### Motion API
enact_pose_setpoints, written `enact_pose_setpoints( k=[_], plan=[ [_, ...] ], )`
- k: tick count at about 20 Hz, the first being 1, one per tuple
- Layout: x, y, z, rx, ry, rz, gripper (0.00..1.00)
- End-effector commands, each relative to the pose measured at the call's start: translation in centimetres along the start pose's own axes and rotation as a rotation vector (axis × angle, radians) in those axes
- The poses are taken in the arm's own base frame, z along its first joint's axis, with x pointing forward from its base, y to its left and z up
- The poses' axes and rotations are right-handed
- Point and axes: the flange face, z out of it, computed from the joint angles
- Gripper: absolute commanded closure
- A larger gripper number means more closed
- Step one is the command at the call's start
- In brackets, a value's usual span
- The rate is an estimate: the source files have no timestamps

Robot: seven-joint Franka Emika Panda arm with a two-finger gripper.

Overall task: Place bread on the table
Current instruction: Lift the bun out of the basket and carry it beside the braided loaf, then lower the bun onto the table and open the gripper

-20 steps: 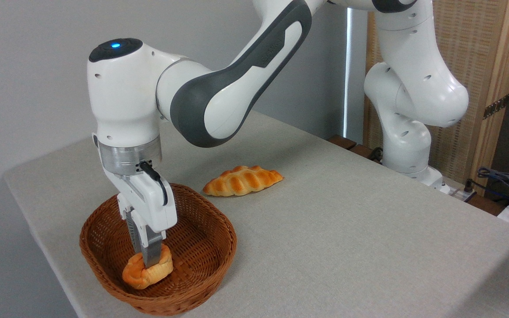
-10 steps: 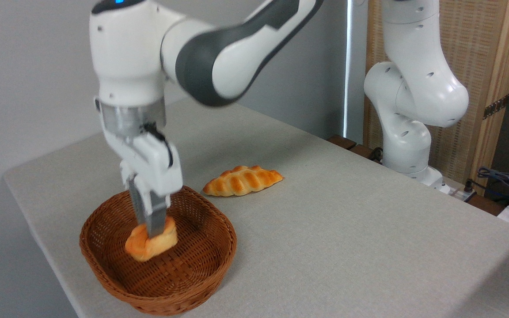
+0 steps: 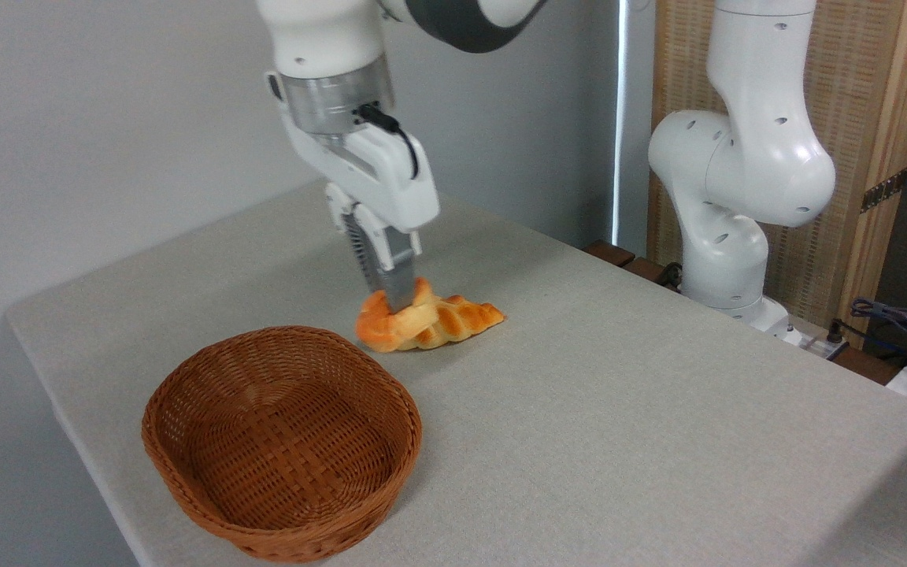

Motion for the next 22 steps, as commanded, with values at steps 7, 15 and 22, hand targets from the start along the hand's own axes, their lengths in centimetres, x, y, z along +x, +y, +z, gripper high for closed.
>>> enact_pose_setpoints(
  k=[7,15,22],
  plan=[
    [-3.4,3.7,5.9,-0.075,-0.081,0.112,0.6],
    [-3.1,3.4,7.4,-0.058,-0.066,0.143,0.28],
    [-3.1,3.2,8.0,-0.067,-0.074,0.149,0.01]
  ],
)
